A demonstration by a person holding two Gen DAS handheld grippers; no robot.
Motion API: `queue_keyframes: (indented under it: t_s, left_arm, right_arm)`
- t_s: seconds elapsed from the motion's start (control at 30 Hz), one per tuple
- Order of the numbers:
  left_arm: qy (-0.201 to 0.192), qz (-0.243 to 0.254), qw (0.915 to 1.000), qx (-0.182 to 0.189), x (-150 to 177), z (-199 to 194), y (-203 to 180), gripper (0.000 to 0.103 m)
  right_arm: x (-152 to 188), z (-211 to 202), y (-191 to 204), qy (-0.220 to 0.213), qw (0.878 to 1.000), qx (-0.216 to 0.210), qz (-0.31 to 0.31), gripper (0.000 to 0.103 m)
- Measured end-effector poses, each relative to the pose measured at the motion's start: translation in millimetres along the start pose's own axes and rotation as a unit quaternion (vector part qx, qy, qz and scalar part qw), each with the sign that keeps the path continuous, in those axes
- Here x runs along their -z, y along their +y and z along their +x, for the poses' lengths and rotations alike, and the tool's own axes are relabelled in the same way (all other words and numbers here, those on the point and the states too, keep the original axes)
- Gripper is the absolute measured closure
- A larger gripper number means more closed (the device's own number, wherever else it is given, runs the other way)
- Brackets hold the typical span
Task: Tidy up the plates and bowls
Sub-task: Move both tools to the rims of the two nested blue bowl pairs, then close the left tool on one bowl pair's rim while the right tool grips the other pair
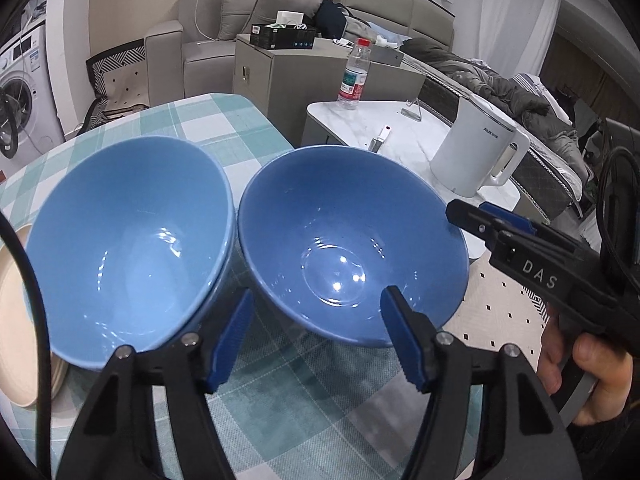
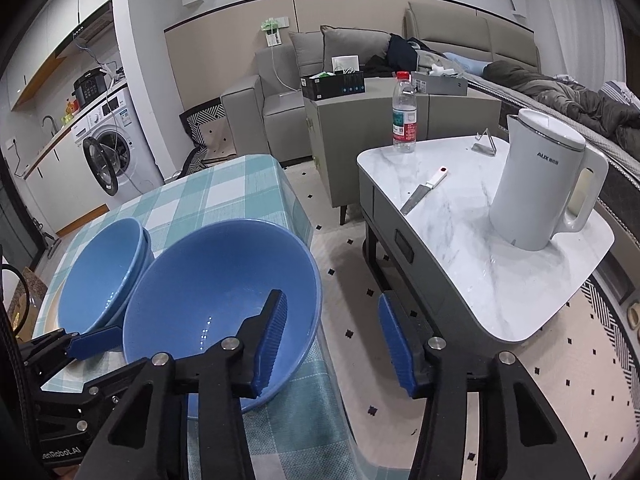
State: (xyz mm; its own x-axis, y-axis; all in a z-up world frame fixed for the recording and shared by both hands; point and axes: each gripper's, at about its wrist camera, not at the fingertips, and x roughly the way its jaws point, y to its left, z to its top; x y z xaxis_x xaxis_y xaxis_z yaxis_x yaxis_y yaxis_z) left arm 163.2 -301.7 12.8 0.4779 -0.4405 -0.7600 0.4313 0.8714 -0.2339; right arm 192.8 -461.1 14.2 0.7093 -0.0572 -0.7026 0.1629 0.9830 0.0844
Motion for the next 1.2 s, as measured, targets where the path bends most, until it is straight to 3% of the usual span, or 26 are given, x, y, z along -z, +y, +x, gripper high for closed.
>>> queue_keyframes:
  t_s: [0.3, 0.5, 0.63, 0.8, 1.2]
  left_arm:
    - [-0.006, -0.005, 0.9999, -0.013, -3, 11, 3, 0.049]
    - [-0.006, 0.0, 0.9996, -0.026, -5, 15, 5, 0.066]
    - [-0.007, 0.003, 0.9997, -0.023, -6, 16, 6, 0.07]
    - [-0.006, 0.008, 0.9997, -0.022, -8, 17, 6, 0.072]
    - [-0.003, 0.02, 0.9996, -0.021, -8, 16, -3, 0.072]
  right_arm:
    - [5, 19, 1, 0.017, 1.0, -0.006, 0.001, 0.06]
    - [8, 25, 4, 0.024, 1.0, -0.002, -0.008, 0.073]
    - [9, 27, 5, 0.026, 1.0, -0.003, -0.013, 0.081]
    - [10, 26, 9, 0.022, 0.999, -0.002, -0.022, 0.086]
    - [8, 18, 5, 0.011, 1.0, 0.005, -0.021, 0.086]
